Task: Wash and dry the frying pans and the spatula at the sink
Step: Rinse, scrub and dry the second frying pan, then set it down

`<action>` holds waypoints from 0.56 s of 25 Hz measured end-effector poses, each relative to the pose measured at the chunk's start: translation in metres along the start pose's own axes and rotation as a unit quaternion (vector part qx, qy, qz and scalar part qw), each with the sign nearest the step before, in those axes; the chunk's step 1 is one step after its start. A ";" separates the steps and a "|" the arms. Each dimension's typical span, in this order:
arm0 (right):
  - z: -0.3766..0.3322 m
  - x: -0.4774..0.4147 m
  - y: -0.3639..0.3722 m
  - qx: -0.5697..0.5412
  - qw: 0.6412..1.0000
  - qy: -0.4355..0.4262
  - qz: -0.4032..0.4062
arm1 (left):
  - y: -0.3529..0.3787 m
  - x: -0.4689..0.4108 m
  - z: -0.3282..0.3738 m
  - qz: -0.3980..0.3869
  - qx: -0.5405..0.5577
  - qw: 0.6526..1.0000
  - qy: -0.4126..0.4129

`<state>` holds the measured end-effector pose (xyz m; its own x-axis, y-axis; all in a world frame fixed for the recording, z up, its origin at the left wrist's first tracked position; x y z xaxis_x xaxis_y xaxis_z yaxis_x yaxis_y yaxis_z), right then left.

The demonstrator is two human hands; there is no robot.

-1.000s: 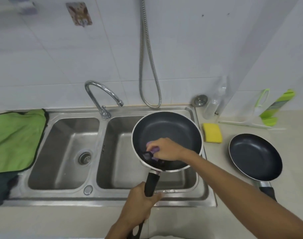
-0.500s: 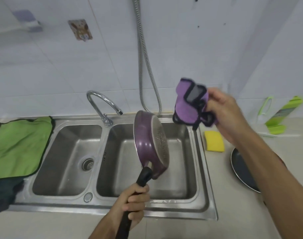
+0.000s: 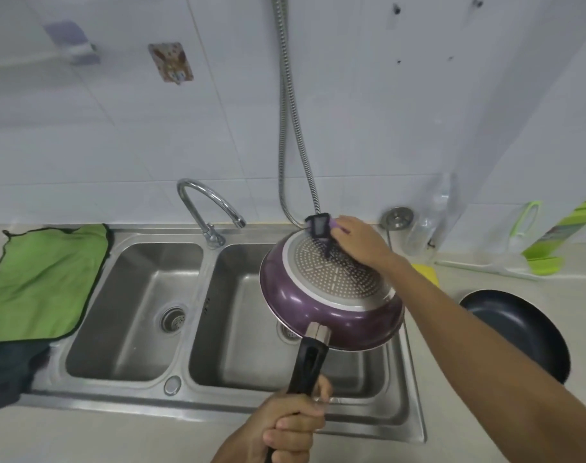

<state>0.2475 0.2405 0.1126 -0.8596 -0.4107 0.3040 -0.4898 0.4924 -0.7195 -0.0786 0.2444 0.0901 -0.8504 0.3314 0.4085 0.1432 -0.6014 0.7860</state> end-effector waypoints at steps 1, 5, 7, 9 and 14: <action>0.019 0.007 -0.011 0.001 0.999 0.020 0.032 | -0.003 0.000 0.003 -0.002 0.006 1.000 0.006; 0.036 0.127 0.012 -0.030 0.994 -0.063 0.082 | -0.018 -0.010 0.011 0.042 -0.036 0.998 0.019; -0.008 0.163 0.039 0.007 0.984 -0.159 0.079 | -0.019 -0.015 0.016 0.080 -0.096 0.992 0.012; -0.068 0.142 0.032 0.046 0.970 -0.214 0.104 | -0.017 -0.015 0.019 0.099 -0.145 0.984 0.020; -0.103 0.009 -0.033 -0.026 0.995 -0.053 0.076 | -0.004 0.002 0.024 0.065 -0.187 0.980 0.024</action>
<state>0.2407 0.2995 0.2028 -0.9051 -0.4062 0.1254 -0.3654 0.5928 -0.7177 -0.0686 0.2647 0.0988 -0.8611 0.2048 0.4653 0.0644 -0.8639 0.4995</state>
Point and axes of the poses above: each hand's wrist, its own x-axis away from the middle knuckle, its own y-axis out of the palm, z = x × y, the point moved 8 cm from there along -x, towards the middle knuckle, and after that the axes turned 15 degrees about y, right-handed, at the moved point
